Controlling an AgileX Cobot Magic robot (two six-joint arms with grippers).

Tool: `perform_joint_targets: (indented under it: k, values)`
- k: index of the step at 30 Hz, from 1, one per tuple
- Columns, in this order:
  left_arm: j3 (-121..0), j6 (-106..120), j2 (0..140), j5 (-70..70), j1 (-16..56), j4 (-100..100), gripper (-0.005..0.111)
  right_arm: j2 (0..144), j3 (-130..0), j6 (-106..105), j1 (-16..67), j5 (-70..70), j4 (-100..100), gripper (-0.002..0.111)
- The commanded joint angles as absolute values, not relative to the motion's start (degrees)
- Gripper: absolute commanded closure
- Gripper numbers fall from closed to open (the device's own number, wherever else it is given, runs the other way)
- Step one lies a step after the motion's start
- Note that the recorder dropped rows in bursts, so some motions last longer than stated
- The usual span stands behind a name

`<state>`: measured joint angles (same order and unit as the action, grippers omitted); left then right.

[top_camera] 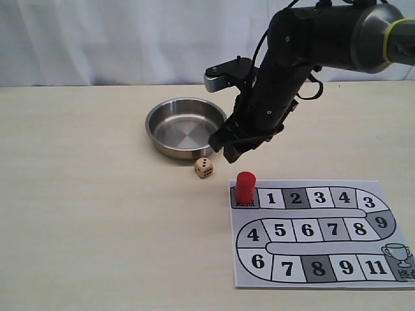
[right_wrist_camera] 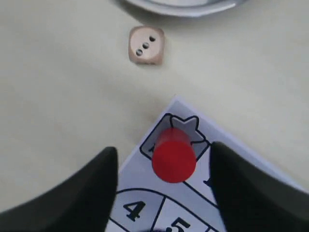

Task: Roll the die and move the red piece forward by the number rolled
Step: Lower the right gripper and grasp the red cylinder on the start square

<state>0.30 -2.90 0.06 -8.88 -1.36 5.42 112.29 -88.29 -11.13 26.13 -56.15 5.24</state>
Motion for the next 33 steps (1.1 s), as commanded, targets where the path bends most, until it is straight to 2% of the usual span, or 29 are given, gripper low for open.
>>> perform_joint_targets:
  k: [1, 12, 24, 26, 30, 32, 33]
  values:
    - [0.0, -3.0, 0.0, -8.1, -1.4, 5.4, 0.107, 112.8, -88.2, -10.7, 26.1, -57.1, 4.4, 0.035]
    - [0.0, -3.0, 0.0, -8.1, -1.4, 5.4, 0.107, 118.7, -87.5, -8.6, 26.1, -54.5, 1.2, 0.041]
    - [0.0, -3.0, 0.0, -8.2, -1.4, 5.4, 0.107, 121.4, -87.5, -4.5, 26.1, -54.0, -0.7, 0.041]
    - [0.0, -3.0, 0.0, -8.2, -1.4, 5.4, 0.107, 121.4, -87.5, -4.5, 26.1, -54.2, -0.5, 0.048]
    - [0.0, -3.0, 0.0, -8.2, -1.4, 5.4, 0.107, 121.4, -87.5, -4.5, 26.1, -54.6, 0.0, 0.079]
    - [0.0, -3.0, 0.0, -8.2, -1.4, 5.4, 0.107, 121.4, -87.5, -4.5, 26.1, -54.9, 0.0, 0.098]
    - [0.0, -3.0, 0.0, -8.2, -1.4, 5.4, 0.107, 121.4, -87.5, -4.5, 26.1, -54.8, 0.0, 0.104]
